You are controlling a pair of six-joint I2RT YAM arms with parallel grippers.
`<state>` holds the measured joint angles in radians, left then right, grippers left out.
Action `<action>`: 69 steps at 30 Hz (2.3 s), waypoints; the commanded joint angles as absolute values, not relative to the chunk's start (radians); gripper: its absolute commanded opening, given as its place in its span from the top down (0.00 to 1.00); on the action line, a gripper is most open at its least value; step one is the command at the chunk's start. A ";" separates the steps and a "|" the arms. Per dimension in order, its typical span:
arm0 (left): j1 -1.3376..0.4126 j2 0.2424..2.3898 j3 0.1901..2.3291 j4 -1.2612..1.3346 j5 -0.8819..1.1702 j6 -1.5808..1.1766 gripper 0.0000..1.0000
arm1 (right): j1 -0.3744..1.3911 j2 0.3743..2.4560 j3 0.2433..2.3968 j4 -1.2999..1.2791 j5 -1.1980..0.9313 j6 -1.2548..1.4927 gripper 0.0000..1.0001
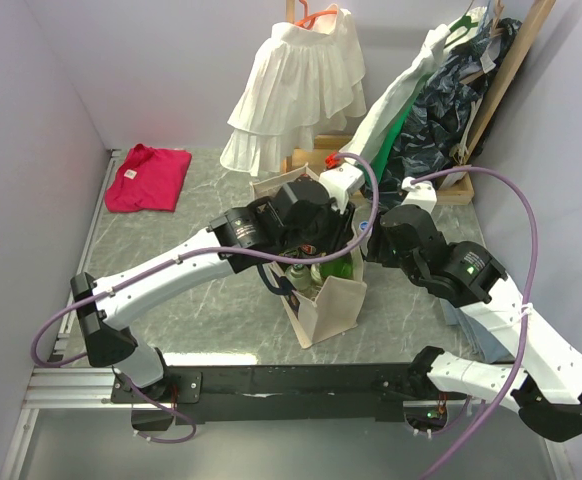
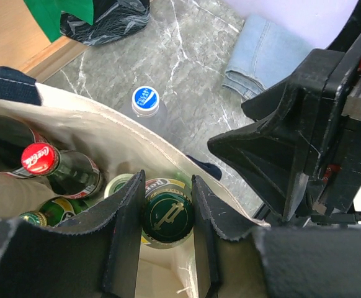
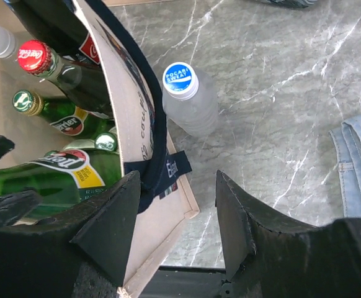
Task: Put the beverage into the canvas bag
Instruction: Place the drink in the canvas bag.
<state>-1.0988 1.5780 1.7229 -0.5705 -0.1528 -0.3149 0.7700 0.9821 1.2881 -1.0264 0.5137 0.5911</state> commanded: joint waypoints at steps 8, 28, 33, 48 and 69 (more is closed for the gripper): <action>-1.115 1.542 1.733 -0.377 -0.186 -0.336 0.99 | 0.773 0.969 1.284 -1.031 0.551 0.611 0.41; -1.161 1.543 1.680 -0.333 -0.166 -0.390 0.99 | 0.772 0.965 1.276 -1.039 0.563 0.617 0.41; -1.177 1.540 1.652 -0.316 -0.156 -0.416 0.99 | 0.772 0.971 1.275 -1.037 0.568 0.615 0.40; -1.190 1.514 1.543 -0.273 -0.247 -0.423 0.99 | 0.772 0.986 1.285 -1.034 0.565 0.601 0.40; -1.189 1.516 1.497 -0.241 -0.261 -0.426 0.99 | 0.772 0.878 1.146 -1.020 0.647 0.658 0.37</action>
